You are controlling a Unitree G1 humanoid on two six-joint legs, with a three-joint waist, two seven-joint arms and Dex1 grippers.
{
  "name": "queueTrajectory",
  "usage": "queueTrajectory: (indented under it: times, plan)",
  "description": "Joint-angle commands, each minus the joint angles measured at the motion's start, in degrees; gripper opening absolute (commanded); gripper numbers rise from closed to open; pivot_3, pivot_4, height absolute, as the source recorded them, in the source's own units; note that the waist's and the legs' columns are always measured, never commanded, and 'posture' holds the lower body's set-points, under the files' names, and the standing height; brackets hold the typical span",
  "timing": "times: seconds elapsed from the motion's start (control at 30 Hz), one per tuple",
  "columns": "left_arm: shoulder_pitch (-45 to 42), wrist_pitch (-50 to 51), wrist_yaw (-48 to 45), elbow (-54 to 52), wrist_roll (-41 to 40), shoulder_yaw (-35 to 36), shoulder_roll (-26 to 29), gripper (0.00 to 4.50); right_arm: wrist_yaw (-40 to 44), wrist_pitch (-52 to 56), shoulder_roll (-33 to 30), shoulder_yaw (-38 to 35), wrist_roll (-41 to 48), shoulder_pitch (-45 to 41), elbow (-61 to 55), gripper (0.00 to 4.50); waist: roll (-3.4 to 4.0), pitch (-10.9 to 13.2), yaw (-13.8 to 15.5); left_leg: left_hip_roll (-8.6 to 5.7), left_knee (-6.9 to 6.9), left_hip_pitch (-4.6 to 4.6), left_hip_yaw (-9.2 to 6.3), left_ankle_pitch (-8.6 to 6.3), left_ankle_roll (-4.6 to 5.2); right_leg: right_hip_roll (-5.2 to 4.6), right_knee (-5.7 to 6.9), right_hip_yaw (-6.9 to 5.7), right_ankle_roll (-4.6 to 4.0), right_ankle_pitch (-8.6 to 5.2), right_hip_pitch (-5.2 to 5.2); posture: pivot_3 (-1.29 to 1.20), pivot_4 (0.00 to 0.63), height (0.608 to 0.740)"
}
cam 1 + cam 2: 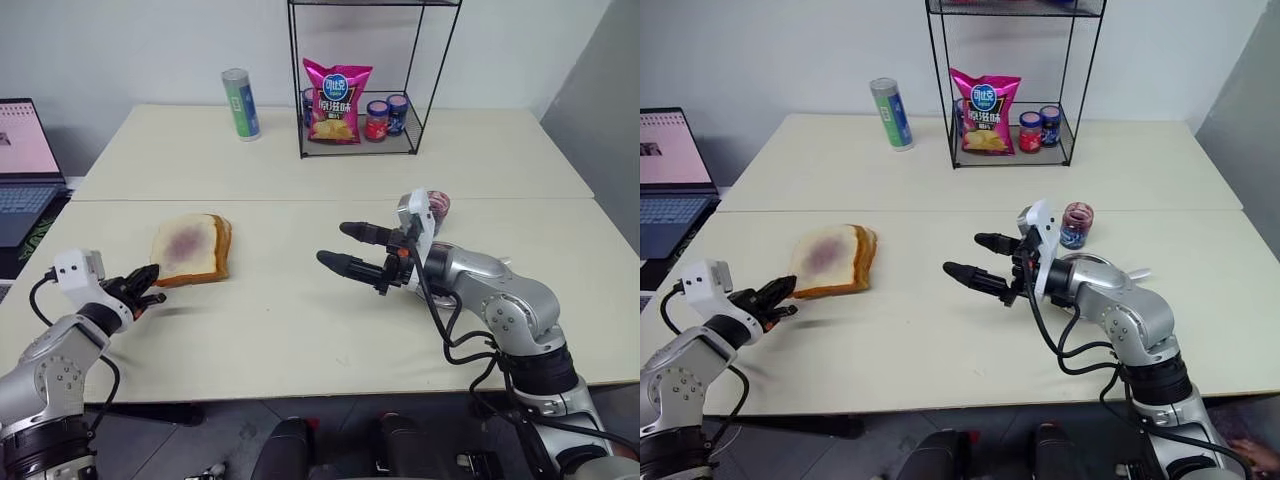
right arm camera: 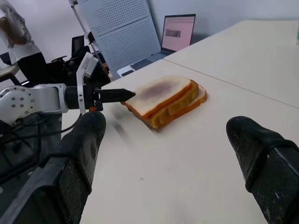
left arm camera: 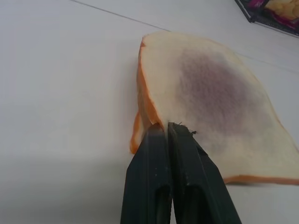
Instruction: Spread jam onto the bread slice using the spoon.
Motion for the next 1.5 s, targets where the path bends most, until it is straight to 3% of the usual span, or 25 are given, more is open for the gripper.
queueTrajectory:
  times: [0.03,0.2,0.4,0.6,0.83,1.03,1.27,1.3,1.5]
  plan:
    - [-4.21,4.06,1.03,-6.10,-6.75,5.74,2.57,0.04,1.39,-0.31,-0.83,-1.69,0.61,-1.06,-0.93,4.50,0.00,0.00,-0.01,0.00,0.00,0.00,0.00,0.00,0.00,0.00,0.00,-0.01,0.00,0.00,0.00,0.00,0.150,0.740]
    - [-12.90,14.17,1.88,-13.29,-20.88,6.29,3.81,0.04,2.88,1.53,-3.02,-2.76,2.37,-0.65,-2.29,4.50,-0.49,0.14,0.33,0.00,0.07,-0.13,-0.23,0.02,-0.03,0.01,0.03,-0.23,0.22,-0.12,-0.04,0.00,0.150,0.740]
    - [-18.38,19.57,4.57,-21.28,-26.61,-5.77,-1.74,0.04,4.08,4.66,-5.93,-4.84,5.42,0.78,-4.43,4.50,-0.46,0.16,0.28,-0.15,0.06,-0.07,-0.05,0.01,-0.01,-0.05,-0.03,0.01,0.26,-0.03,0.06,0.00,0.150,0.740]
    - [-10.26,18.64,6.16,-26.86,-21.53,-19.79,-10.37,0.04,2.09,7.12,-7.75,-7.71,7.56,4.03,-8.38,4.50,-0.45,0.16,-0.24,-0.10,-0.05,0.02,0.05,-0.01,-0.04,-0.01,0.02,0.11,0.19,-0.02,0.04,0.00,0.150,0.740]
    - [-6.31,12.32,3.26,-23.57,-5.62,-31.49,-6.95,0.04,-0.73,8.92,-8.43,-9.47,9.32,6.44,-11.47,4.50,-0.42,0.18,0.02,-0.07,-0.02,0.02,-0.02,0.00,-0.05,0.06,0.09,0.04,0.22,-0.28,0.03,0.00,0.150,0.740]
    - [-7.41,9.22,3.15,-20.10,0.70,-34.00,-8.46,0.04,-2.16,8.99,-9.10,-10.13,9.45,6.56,-11.86,4.50,-0.42,0.19,0.15,-0.10,0.01,-0.02,0.00,-0.01,-0.03,0.03,-0.05,0.06,0.23,-0.30,0.09,0.00,0.150,0.740]
    - [-8.19,9.11,1.73,-19.01,2.71,-34.24,-10.55,0.04,-3.78,8.30,-8.36,-9.72,9.15,6.34,-11.58,4.50,-0.42,0.19,0.20,-0.09,-0.02,-0.04,-0.05,-0.02,-0.03,0.02,-0.01,0.01,0.34,-0.26,0.05,0.00,0.150,0.740]
    - [-8.30,9.00,1.69,-18.76,3.04,-34.24,-10.83,0.44,-3.83,8.20,-8.38,-9.71,9.08,6.26,-11.46,4.50,-0.42,0.19,0.20,-0.09,-0.01,-0.04,-0.05,-0.02,-0.03,0.02,-0.01,0.01,0.34,-0.27,0.05,0.00,0.150,0.740]
    - [-9.55,8.44,2.20,-18.01,5.03,-32.28,-11.84,1.55,-4.31,6.42,-8.13,-9.77,7.80,6.23,-9.93,4.50,-0.42,0.19,0.20,-0.10,0.01,-0.04,-0.05,-0.01,-0.03,0.02,-0.01,0.00,0.37,-0.26,0.06,0.00,0.150,0.740]
